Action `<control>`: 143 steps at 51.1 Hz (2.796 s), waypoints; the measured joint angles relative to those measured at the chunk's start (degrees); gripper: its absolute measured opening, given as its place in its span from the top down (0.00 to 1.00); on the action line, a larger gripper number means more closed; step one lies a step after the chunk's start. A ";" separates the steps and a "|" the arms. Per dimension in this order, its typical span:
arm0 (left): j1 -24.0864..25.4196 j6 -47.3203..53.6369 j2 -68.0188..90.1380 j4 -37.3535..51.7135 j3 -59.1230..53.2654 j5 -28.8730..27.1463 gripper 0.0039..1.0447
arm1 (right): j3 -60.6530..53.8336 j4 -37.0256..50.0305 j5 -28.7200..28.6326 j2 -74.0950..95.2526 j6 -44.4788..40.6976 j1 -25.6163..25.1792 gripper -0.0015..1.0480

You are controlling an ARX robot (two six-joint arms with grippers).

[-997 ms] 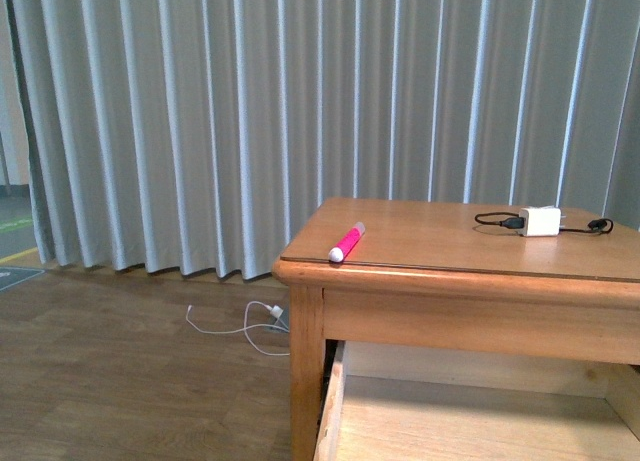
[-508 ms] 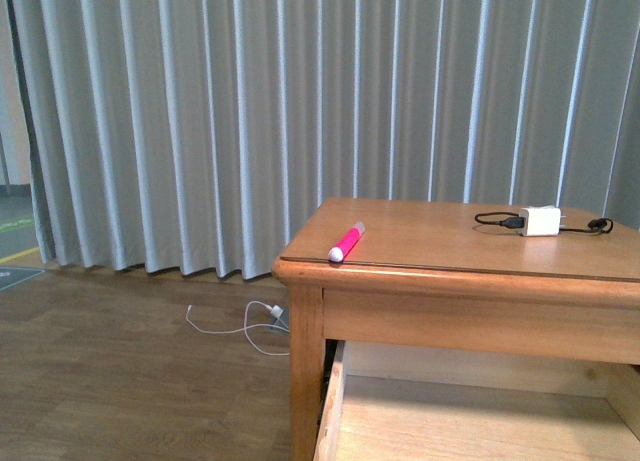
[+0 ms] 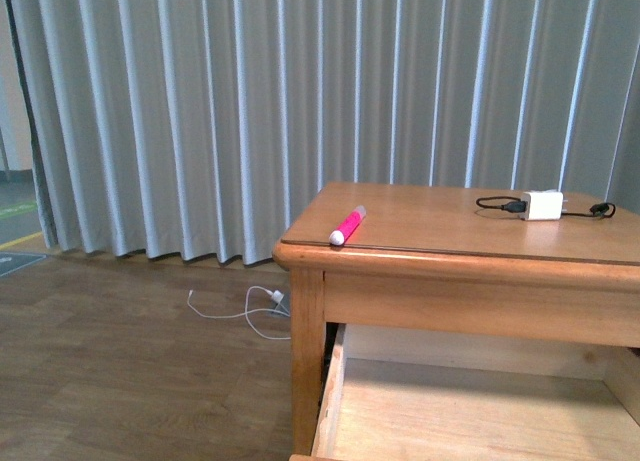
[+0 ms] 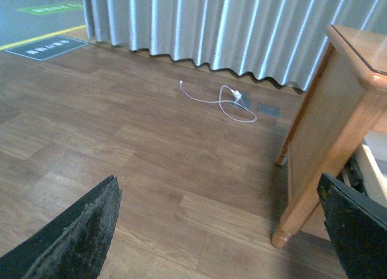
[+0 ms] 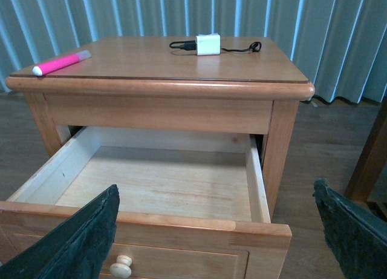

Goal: Place pink marker in drawer with both arms

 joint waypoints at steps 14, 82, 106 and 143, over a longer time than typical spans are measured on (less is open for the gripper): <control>-2.78 0.44 34.21 8.41 22.97 9.03 0.06 | 0.00 0.00 0.00 0.00 0.00 -0.02 0.08; -12.02 4.00 106.68 -21.79 103.82 16.90 0.06 | 0.00 0.00 0.00 0.00 0.00 -0.02 0.08; -11.10 5.46 103.23 -21.29 98.44 16.11 0.18 | 0.00 0.00 0.00 -0.02 0.00 -0.02 0.08; -10.05 6.32 99.93 -20.37 94.25 18.88 0.86 | 0.00 0.00 0.00 0.00 0.00 -0.02 0.08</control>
